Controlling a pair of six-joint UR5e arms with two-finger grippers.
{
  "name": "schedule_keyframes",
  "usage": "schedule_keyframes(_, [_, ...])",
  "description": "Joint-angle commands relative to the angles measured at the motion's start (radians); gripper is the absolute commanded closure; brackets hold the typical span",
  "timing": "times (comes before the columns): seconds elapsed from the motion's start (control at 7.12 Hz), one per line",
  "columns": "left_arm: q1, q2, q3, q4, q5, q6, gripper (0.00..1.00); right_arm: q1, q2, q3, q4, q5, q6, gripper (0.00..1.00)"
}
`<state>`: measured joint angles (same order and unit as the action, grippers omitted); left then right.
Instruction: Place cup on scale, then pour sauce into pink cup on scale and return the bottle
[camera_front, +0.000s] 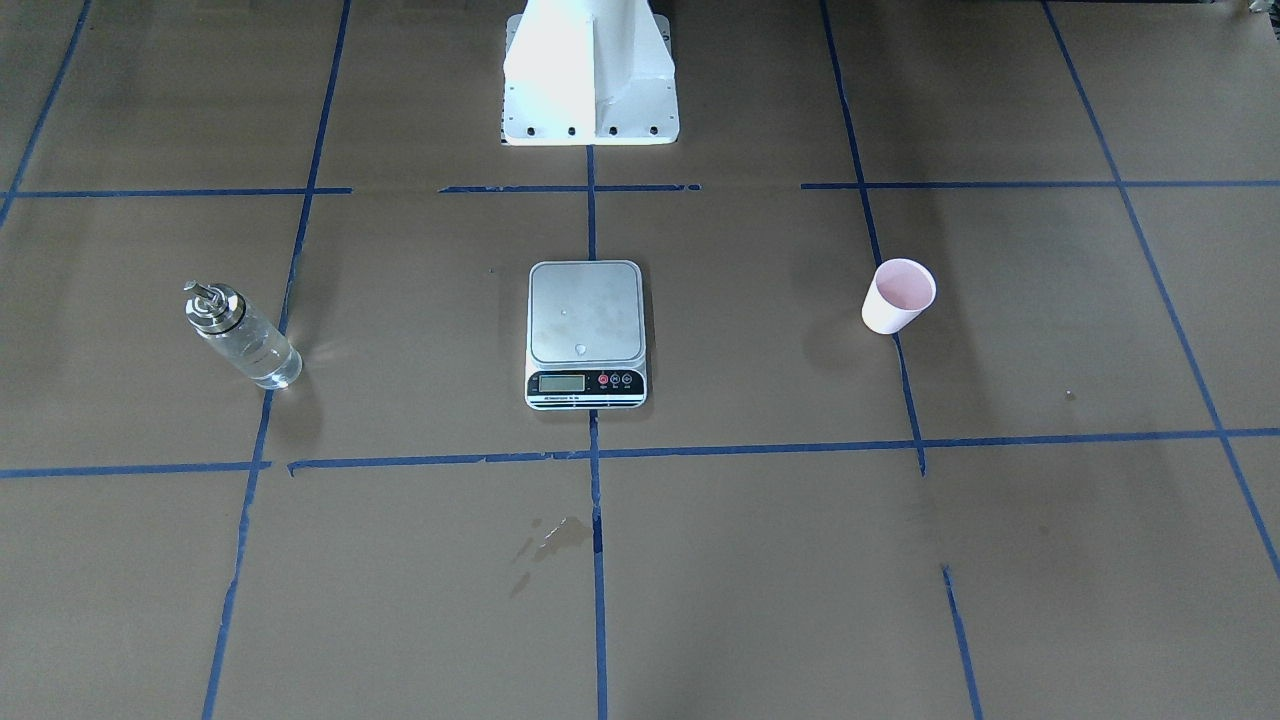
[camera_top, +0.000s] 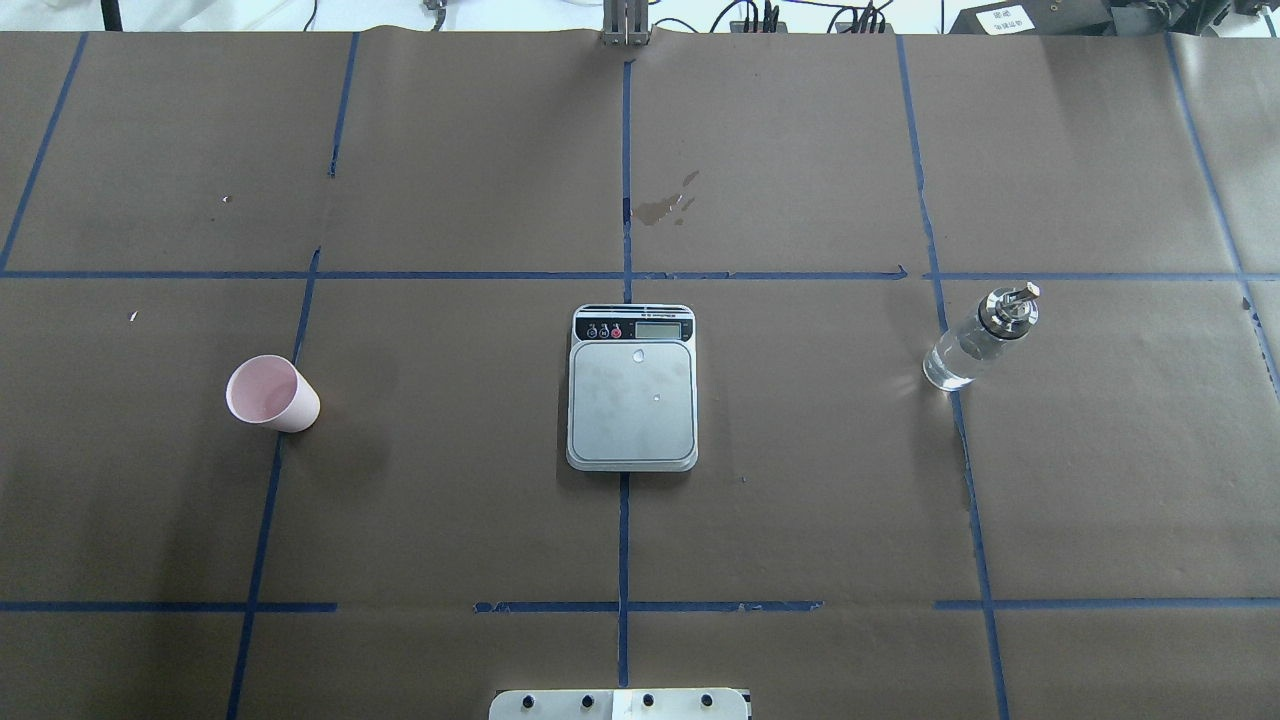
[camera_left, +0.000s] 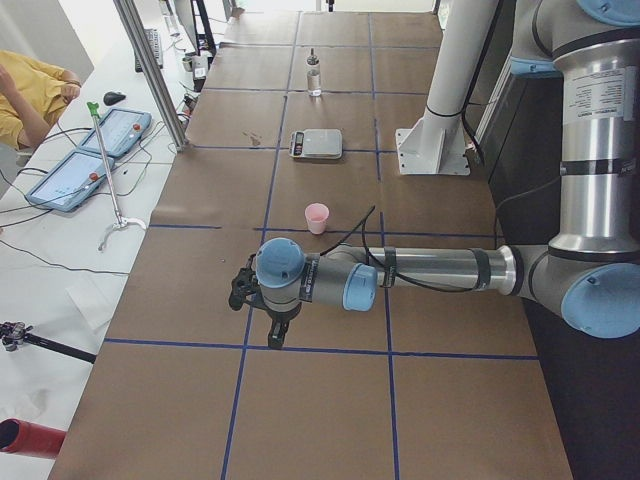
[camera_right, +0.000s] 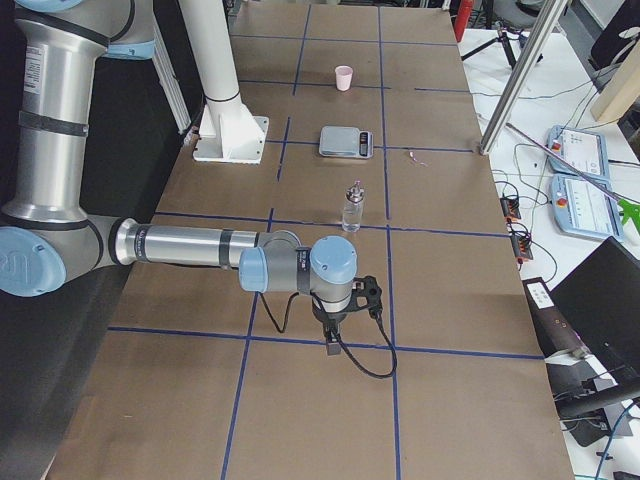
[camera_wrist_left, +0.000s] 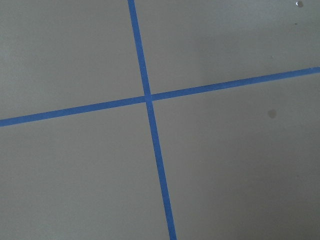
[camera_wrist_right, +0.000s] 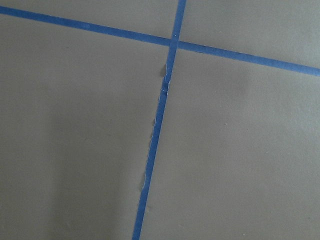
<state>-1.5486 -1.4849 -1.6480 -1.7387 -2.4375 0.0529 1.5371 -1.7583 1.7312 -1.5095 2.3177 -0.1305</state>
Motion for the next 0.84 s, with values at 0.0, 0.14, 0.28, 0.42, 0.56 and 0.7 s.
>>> schedule_keyframes(0.0, [0.001, -0.014, -0.003, -0.001, -0.006, 0.001, 0.0, -0.002, 0.0, -0.001, 0.035, 0.0, 0.0, 0.0])
schedule_keyframes(0.14, [0.001, -0.015, -0.003, -0.011, -0.011, 0.004, 0.0, -0.012, 0.0, -0.001, 0.063, 0.0, -0.003, 0.0])
schedule_keyframes(0.28, [0.002, -0.012, 0.002, -0.071, -0.012, 0.007, 0.0, -0.037, 0.0, -0.001, 0.105, 0.0, 0.005, 0.0])
schedule_keyframes(0.42, [0.007, -0.012, 0.007, -0.134, -0.012, 0.005, 0.0, -0.075, 0.035, -0.004, 0.141, -0.004, 0.009, 0.0])
schedule_keyframes(0.56, [0.011, -0.015, 0.005, -0.204, -0.04, 0.005, 0.0, -0.103, 0.051, -0.001, 0.15, -0.007, 0.015, 0.0])
schedule_keyframes(0.7, [0.03, -0.035, 0.004, -0.298, -0.04, -0.001, 0.0, -0.103, 0.115, -0.004, 0.15, -0.015, 0.073, 0.0])
